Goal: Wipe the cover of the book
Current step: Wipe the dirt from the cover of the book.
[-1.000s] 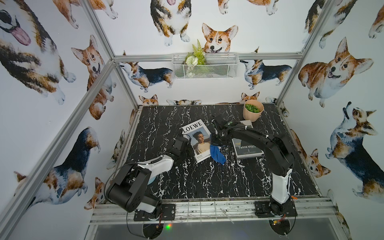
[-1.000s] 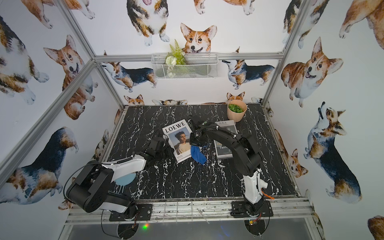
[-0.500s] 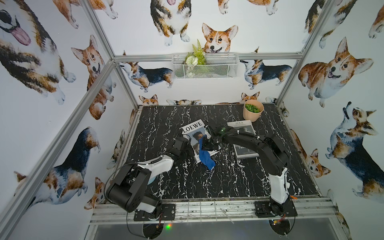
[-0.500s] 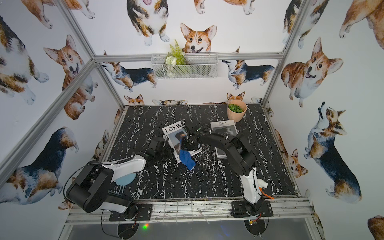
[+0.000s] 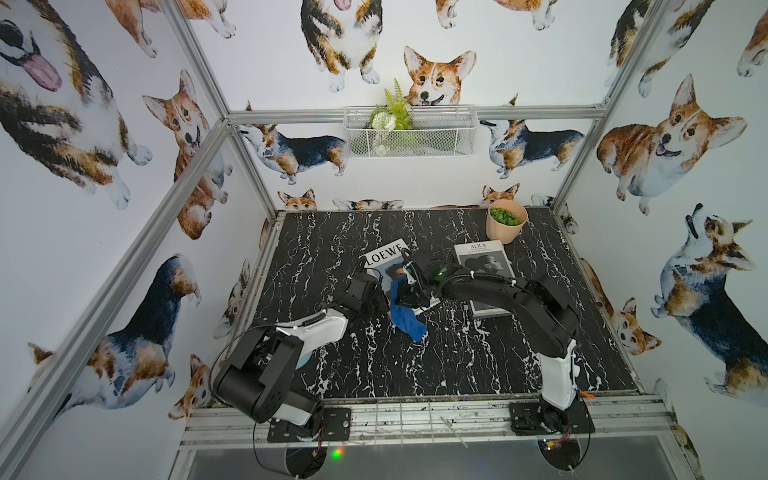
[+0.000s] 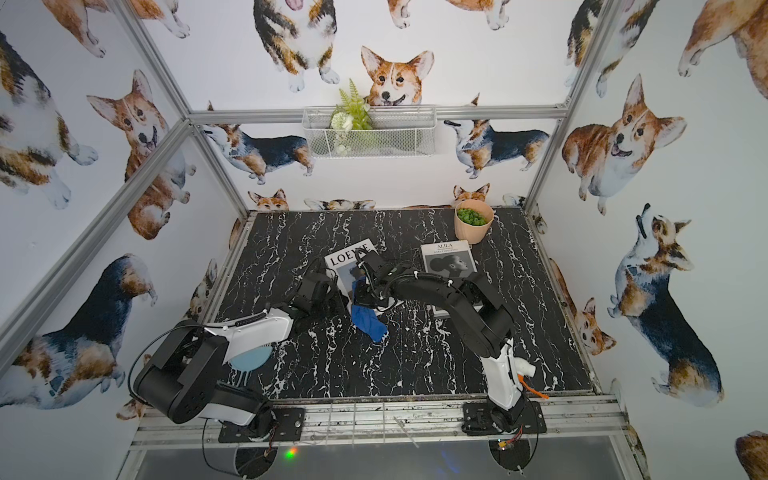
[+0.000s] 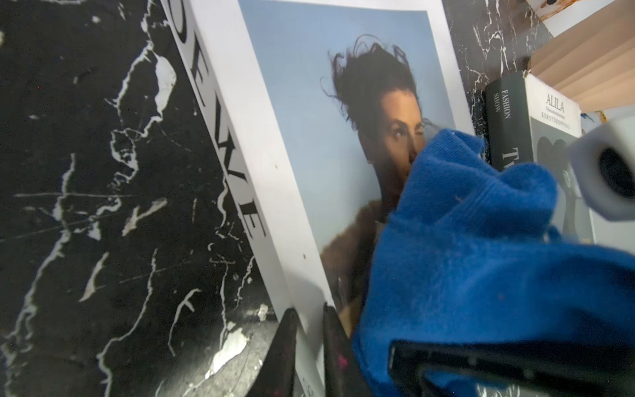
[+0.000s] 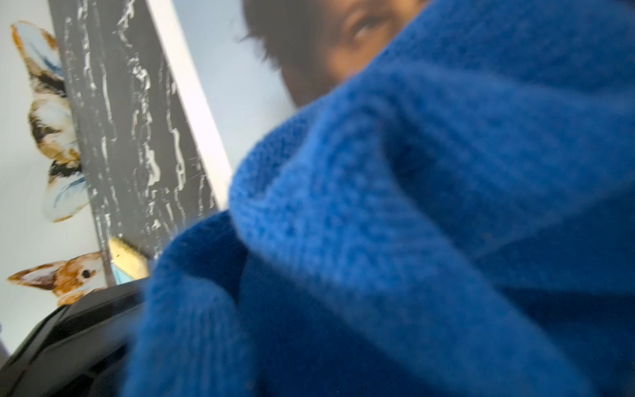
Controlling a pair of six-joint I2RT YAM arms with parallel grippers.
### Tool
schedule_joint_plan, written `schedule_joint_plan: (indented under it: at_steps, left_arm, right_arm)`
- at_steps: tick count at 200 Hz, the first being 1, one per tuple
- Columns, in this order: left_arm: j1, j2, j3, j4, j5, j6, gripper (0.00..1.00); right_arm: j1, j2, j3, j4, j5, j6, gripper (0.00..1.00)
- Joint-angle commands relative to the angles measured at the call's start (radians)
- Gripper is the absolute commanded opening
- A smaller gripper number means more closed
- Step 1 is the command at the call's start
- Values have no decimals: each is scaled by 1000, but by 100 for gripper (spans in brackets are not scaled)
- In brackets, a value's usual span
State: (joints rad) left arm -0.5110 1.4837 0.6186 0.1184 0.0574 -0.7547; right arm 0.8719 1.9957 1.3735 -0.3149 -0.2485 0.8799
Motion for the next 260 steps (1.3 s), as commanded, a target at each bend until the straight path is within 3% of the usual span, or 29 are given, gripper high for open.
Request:
schedule_joint_plan:
  at_steps: [1,61,81,126,153,172,226,260]
  left_arm:
    - [-1,15,-5,-186,-21,10,18]
    - [0,-8,-20,-195,-33,11,18]
    - [0,-1,-26,-183,-28,7,18]
    - [0,7,-33,-169,-22,-4,18]
    - [0,4,-27,-178,-21,-3,18]
    - [0,-1,-22,-184,-23,-1,18]
    - [2,-16,-31,-196,-35,6,18]
    - [2,-16,-39,-189,-34,3,18]
  right_arm:
    - [5,8,-20,-176,-20,44,0]
    - [-186,-133,-197,-249,96,-48,0]
    - [-177,-143,-211,-235,72,-48,0]
    - [-21,-55,-154,-109,-27,71,0]
    - [16,-7,-112,-79,-69,98,0]
    - [-18,-19,-116,-134,-19,54,0]
    - [-251,-121,-245,-196,45,-41,0]
    - [-209,-119,-218,-186,30,-29,0]
